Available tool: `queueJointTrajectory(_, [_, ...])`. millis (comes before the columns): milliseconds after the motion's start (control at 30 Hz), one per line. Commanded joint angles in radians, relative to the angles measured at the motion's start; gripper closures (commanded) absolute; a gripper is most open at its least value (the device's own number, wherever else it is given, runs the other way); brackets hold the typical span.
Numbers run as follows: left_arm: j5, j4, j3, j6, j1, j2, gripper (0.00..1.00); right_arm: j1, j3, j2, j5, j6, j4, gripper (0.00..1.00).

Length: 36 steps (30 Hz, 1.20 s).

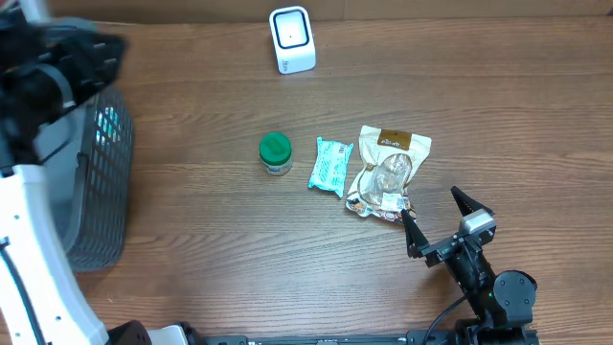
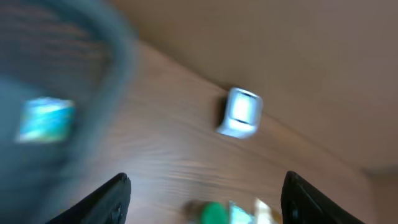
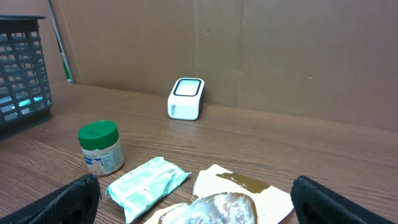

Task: Scan the item barcode
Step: 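Reach into the basket and grasp the Kleenex pack with left gripper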

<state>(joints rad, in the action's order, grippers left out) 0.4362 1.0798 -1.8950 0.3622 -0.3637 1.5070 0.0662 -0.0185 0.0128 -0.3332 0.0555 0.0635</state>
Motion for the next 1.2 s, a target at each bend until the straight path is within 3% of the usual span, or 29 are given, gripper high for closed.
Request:
queueJointTrajectory(0, [-0.156,0.034,-0.005,-0.006,-0.095,-0.009,0.38,-0.002,0.01,-0.008,0.007,-0.004,-0.006,0.0])
queueJointTrajectory(233, [-0.391,0.04,0.061,0.011,-0.18,0.042,0.37,-0.002,0.01,-0.008,0.007,-0.004,-0.006,0.0])
queueJointTrajectory(567, [-0.417,-0.011,0.096,-0.064,-0.189,0.265,0.54,-0.002,0.01,-0.008,0.007,-0.004,-0.006,0.0])
queueJointTrajectory(733, [-0.347,-0.034,0.096,-0.192,-0.188,0.389,0.6,-0.002,0.01,-0.008,0.007,-0.004,-0.006,0.0])
queueJointTrajectory(933, [-0.111,-0.095,0.096,-0.375,-0.188,0.511,0.6,-0.002,0.01,-0.008,0.007,-0.004,-0.006,0.0])
queueJointTrajectory(1167, [-0.074,-0.148,0.096,-0.394,-0.185,0.63,0.61,-0.002,0.01,-0.008,0.007,-0.004,-0.006,0.0])
